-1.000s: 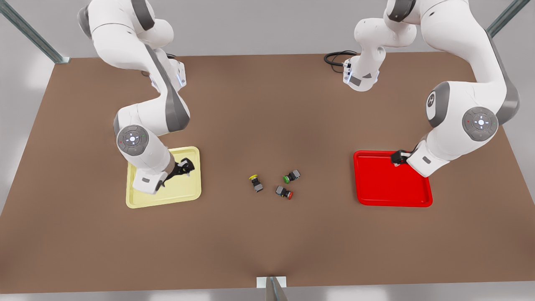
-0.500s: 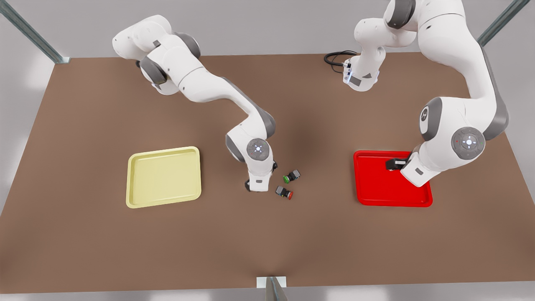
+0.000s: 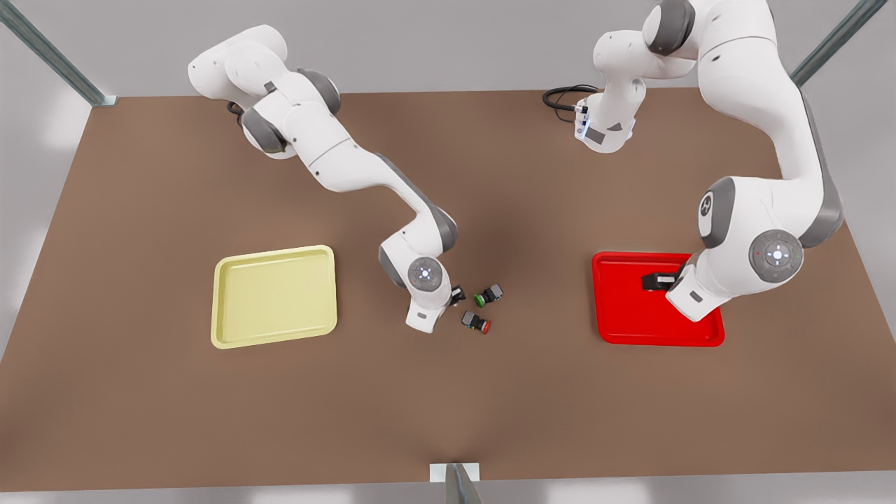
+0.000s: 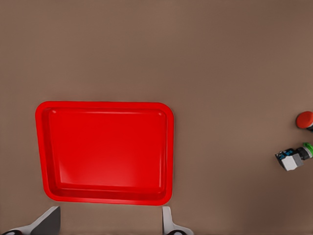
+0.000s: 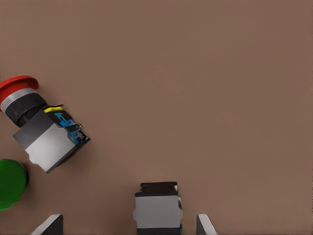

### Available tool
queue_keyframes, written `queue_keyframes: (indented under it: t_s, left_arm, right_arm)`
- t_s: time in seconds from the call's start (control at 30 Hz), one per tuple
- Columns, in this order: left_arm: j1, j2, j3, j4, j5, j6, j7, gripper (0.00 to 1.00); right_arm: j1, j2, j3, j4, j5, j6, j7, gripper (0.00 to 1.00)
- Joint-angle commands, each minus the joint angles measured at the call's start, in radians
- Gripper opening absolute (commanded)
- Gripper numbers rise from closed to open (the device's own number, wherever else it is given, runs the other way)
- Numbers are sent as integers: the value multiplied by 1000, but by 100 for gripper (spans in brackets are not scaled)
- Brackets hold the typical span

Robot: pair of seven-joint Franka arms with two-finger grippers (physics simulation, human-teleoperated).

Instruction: Place the switches on the corresponding trays according to their colors

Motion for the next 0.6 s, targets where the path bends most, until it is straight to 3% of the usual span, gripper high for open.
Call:
queue_keyframes:
  t_s: [0.0,0.27,0.33,0.57]
  left_arm:
    - [0,0,0,0,-1,0,0,100]
    - [0,0,0,1,-3,0,2,100]
    - [2,1,0,1,-3,0,2,100]
    - [3,1,0,0,-4,0,2,100]
  right_arm:
    - [0,0,-1,-1,0,0,0,100]
    - [2,20,-12,-26,0,28,0,100]
    - [2,22,-12,-24,0,28,2,76]
    - [5,22,-21,-23,-12,26,-18,66]
